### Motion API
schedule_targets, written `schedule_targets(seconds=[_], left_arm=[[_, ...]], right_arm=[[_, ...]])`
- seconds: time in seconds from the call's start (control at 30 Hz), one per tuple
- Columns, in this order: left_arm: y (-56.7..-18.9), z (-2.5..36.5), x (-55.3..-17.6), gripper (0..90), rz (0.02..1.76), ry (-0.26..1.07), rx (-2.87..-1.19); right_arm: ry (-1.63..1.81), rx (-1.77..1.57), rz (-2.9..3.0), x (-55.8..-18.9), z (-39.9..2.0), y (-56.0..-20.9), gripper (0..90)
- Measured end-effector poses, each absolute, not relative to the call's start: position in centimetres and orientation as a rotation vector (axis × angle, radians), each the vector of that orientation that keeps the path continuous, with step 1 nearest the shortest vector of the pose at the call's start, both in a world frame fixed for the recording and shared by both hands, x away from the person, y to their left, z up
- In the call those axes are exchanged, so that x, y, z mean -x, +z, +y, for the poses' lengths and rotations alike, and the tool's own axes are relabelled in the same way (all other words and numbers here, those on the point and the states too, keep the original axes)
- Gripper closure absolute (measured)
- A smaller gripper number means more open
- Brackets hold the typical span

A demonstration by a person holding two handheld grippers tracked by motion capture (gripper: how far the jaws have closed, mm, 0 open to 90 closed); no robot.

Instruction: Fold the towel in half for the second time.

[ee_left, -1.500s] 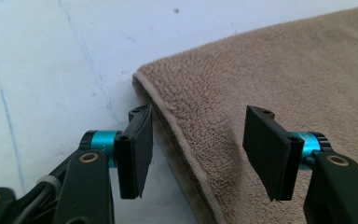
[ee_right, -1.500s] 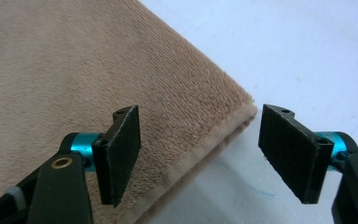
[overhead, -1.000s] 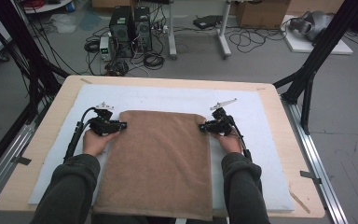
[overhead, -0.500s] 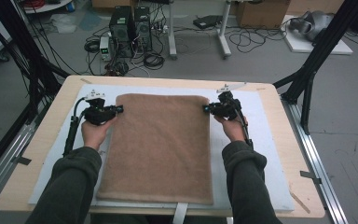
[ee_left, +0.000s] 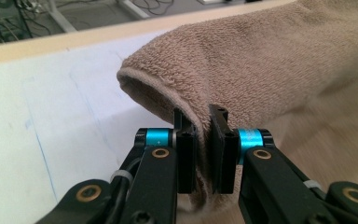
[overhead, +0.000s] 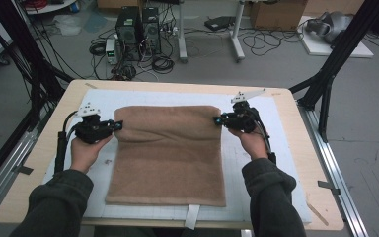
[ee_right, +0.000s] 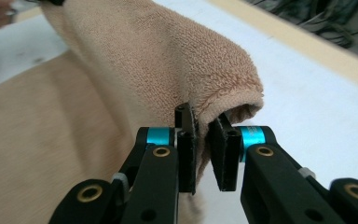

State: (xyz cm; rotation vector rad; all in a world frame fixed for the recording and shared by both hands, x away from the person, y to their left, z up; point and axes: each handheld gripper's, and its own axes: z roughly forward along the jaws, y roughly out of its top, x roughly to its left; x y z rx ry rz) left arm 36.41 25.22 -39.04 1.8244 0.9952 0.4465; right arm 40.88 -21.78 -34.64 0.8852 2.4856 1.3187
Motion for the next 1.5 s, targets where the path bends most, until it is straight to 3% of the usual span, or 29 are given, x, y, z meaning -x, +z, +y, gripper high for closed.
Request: schedule_targets(seconds=[0.43, 0.5, 0.6, 0.77, 0.97, 1.13, 1.17, 1.2, 1.27, 1.33, 1.4, 1.5], left_arm=[[-43.0, 25.5, -29.6, 78.6, 0.937, 0.351, -1.929], [-43.3, 25.7, -29.3, 74.8, 0.968, 0.337, -1.933], [-43.3, 26.3, -29.1, 61.1, 0.983, 0.325, -1.939], [-41.8, 26.8, -29.7, 42.7, 0.988, 0.324, -1.92], [-40.0, 26.1, -32.1, 36.8, 0.98, 0.345, -1.906], [-40.8, 24.9, -34.8, 29.4, 1.04, 0.242, -1.915], [-41.2, 24.9, -35.1, 29.8, 1.043, 0.198, -1.922], [-41.4, 24.8, -35.2, 36.0, 1.041, 0.161, -1.927], [-41.7, 24.8, -34.9, 61.7, 1.002, 0.157, -1.96], [-41.5, 24.9, -34.0, 74.0, 0.962, 0.171, -1.954], [-40.9, 25.1, -32.7, 76.9, 0.933, 0.2, -1.949], [-40.1, 25.6, -30.3, 78.7, 0.884, 0.23, -1.932]], right_arm=[[1.301, -0.876, 2.648, -33.7, -23.3, -40.3, 79.9], [1.294, -0.907, 2.674, -33.4, -23.6, -41.4, 73.9], [1.308, -0.977, 2.653, -33.1, -24.6, -42.5, 62.5], [1.362, -1.023, 2.535, -32.7, -26.0, -41.4, 39.4], [1.354, -0.966, 2.51, -34.5, -24.3, -39.0, 32.6], [1.337, -0.934, 2.618, -37.0, -22.0, -39.3, 28.3], [1.343, -0.94, 2.648, -37.3, -21.6, -39.7, 28.5], [1.354, -0.943, 2.69, -37.5, -21.4, -40.1, 31.4], [1.323, -0.93, 2.778, -37.6, -21.2, -40.7, 52.7], [1.306, -0.863, 2.816, -37.0, -21.0, -40.7, 68.5], [1.328, -0.798, 2.794, -36.3, -21.1, -40.2, 75.9], [1.343, -0.72, 2.766, -34.7, -21.1, -39.0, 77.8]])
